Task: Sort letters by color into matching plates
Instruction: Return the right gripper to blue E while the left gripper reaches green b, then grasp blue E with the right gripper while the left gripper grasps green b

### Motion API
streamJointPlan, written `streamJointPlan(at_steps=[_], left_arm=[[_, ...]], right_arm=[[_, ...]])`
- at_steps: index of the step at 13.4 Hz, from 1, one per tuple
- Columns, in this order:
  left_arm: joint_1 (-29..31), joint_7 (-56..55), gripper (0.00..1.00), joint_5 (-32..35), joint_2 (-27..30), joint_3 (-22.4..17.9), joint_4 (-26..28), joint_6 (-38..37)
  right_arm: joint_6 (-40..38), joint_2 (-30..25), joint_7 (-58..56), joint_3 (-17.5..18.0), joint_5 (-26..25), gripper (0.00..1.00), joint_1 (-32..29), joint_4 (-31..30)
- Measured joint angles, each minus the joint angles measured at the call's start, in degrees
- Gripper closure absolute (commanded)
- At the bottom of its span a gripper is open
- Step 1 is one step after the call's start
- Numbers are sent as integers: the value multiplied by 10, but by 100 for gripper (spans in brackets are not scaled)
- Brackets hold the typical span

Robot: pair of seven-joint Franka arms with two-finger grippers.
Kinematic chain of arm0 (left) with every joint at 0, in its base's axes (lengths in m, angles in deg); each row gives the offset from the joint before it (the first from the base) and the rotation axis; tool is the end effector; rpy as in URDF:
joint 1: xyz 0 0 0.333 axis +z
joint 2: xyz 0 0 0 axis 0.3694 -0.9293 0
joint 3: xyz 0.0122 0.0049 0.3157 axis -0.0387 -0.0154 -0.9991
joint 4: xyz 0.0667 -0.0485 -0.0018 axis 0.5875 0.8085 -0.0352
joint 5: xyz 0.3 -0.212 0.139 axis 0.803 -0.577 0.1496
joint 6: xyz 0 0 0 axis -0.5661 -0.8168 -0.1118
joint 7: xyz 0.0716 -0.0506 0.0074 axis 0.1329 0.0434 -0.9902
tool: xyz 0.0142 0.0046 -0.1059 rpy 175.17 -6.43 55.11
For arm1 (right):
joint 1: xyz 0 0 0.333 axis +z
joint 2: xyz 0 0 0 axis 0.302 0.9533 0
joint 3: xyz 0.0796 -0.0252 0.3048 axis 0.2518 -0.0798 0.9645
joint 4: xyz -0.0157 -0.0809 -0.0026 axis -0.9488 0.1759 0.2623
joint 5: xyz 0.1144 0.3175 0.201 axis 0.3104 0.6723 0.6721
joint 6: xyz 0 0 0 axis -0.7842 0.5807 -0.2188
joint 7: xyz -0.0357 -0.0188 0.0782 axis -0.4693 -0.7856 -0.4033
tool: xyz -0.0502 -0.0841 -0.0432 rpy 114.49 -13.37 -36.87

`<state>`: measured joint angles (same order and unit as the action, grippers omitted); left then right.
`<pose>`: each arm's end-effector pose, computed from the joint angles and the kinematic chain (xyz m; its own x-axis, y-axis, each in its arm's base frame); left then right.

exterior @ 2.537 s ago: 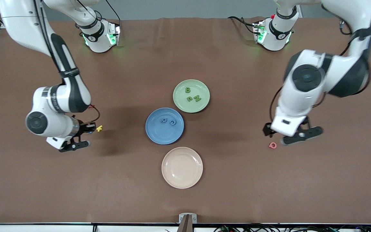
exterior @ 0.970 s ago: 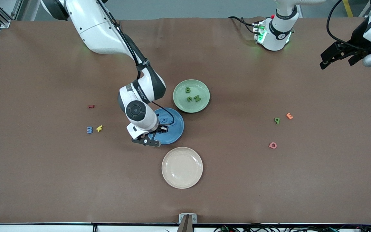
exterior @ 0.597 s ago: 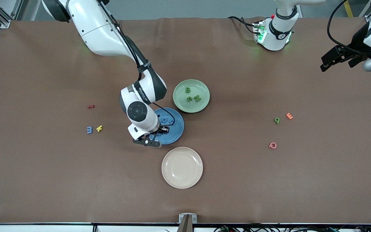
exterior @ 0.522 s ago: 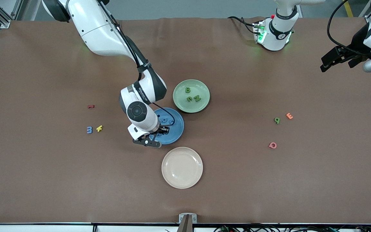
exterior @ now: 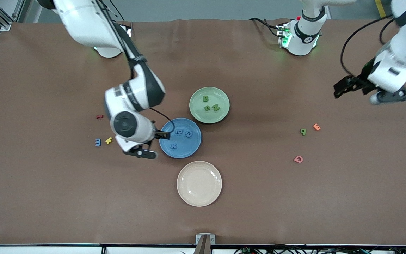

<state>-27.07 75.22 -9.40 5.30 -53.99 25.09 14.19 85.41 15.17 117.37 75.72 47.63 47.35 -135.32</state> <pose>0.5363 -0.0879 0.5418 0.9945 0.0990 -0.0354 0.0991 -0.9951 0.0027 0.6098 0.2782 0.3334 0.9579 -0.1529 -0.2429 -0.1488 -0.9882 0.0352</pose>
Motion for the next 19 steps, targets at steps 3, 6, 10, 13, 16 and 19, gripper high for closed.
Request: streamJointPlan(at_steps=[3,6,10,13,16,19], left_arm=[[-4,14,0,6,-60,23,22,53],[-6,65,2,44,-127,37,44,129],[-5,123,10,48,-185,41,73,211],[-6,138,20,50,-199,45,100,248],[-4,142,24,67,-214,45,125,278],[4,142,25,107,-224,45,133,286]], right_arm=[[-14,-65,-111,-2,-32,1,-68,-67],[-4,-78,-243,-3,-42,1,-142,-108],[101,-76,-379,-3,-55,1,-220,-149],[225,-64,-425,-3,-57,1,-237,-207],[284,-46,-429,2,-58,1,-237,-242],[336,-39,-430,5,-58,1,-237,-273]])
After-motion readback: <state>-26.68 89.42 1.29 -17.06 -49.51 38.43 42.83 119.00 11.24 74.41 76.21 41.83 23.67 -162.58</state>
